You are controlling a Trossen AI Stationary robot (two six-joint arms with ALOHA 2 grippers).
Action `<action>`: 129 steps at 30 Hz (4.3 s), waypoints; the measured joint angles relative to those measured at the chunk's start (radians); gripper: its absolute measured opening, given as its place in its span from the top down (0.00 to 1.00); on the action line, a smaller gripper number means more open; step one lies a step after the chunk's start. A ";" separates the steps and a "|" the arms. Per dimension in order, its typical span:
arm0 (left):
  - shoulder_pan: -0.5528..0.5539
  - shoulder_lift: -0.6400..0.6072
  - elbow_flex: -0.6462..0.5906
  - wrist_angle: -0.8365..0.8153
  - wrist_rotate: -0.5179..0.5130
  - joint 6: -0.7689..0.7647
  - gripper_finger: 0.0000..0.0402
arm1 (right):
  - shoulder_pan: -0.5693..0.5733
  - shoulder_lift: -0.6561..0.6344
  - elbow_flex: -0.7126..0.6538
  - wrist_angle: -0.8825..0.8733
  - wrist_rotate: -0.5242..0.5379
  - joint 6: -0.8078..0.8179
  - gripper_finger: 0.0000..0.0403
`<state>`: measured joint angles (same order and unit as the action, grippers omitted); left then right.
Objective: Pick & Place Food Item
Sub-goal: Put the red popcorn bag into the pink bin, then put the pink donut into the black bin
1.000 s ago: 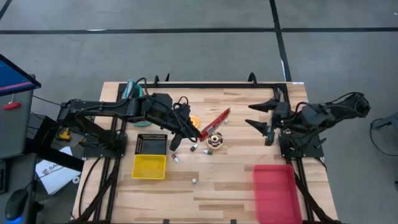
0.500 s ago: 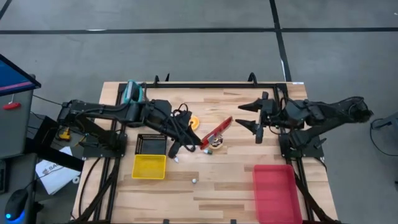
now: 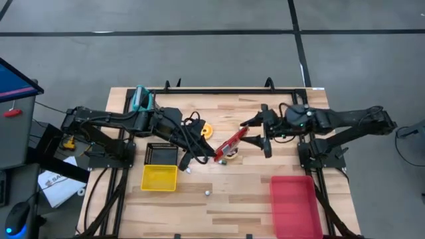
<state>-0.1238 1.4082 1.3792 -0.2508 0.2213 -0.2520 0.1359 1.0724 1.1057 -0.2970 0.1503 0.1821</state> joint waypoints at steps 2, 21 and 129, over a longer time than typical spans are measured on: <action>0.000 0.000 0.000 -0.002 0.000 0.000 1.00 | 0.002 -0.002 0.003 0.023 -0.009 -0.005 0.39; 0.003 -0.021 0.002 -0.128 -0.005 0.043 0.91 | 0.036 -0.012 0.003 0.032 -0.155 0.027 0.98; 0.254 0.369 -0.001 -0.454 -0.227 0.574 0.43 | 0.907 0.406 0.483 -1.211 0.542 1.838 0.55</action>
<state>0.1299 1.7775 1.3785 -0.7049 -0.0060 0.3221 1.0431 1.4784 1.5883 -1.5084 0.6918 2.0205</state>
